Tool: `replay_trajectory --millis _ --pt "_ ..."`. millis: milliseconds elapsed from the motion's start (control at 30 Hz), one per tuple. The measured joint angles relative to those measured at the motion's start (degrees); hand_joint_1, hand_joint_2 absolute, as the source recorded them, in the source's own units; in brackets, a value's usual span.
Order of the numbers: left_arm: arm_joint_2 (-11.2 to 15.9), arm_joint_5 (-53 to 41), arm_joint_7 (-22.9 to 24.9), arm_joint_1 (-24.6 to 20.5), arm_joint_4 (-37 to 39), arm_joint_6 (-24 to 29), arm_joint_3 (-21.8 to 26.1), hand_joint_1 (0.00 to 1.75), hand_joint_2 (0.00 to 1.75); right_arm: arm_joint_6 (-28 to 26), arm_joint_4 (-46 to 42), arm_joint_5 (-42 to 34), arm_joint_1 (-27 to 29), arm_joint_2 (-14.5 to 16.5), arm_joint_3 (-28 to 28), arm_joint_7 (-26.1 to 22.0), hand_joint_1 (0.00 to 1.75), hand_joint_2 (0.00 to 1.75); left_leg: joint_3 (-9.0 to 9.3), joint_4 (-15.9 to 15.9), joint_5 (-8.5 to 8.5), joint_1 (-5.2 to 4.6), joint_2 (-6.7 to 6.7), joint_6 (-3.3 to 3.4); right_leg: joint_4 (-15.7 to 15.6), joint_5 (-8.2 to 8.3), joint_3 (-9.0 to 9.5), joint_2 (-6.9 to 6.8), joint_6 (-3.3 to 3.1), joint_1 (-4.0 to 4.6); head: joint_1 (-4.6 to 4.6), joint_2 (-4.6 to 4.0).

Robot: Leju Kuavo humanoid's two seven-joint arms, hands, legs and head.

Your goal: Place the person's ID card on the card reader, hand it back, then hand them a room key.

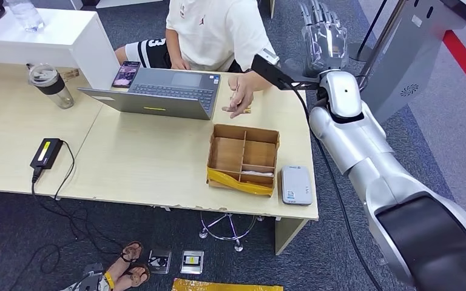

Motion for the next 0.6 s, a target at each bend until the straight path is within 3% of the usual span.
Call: replay_trajectory --millis 267,600 --pt "0.19 2.02 -0.33 0.44 0.02 -0.01 0.01 0.0 1.75 -5.57 -0.1 0.64 2.88 -5.95 -0.62 -1.9 0.0 1.75 0.07 0.01 -0.04 0.01 0.09 0.0 -0.05 0.0 0.06 0.05 0.01 0.01 -0.01 0.0" --pt "0.75 4.23 0.51 2.58 0.05 1.58 0.09 0.0 1.75 -8.89 -8.62 -15.64 25.28 -20.39 -8.54 -2.61 0.0 1.75 0.03 0.02 -0.21 -0.01 -0.03 0.16 -0.21 -0.03 0.14 -0.16 0.05 -0.01 -0.02 0.0"
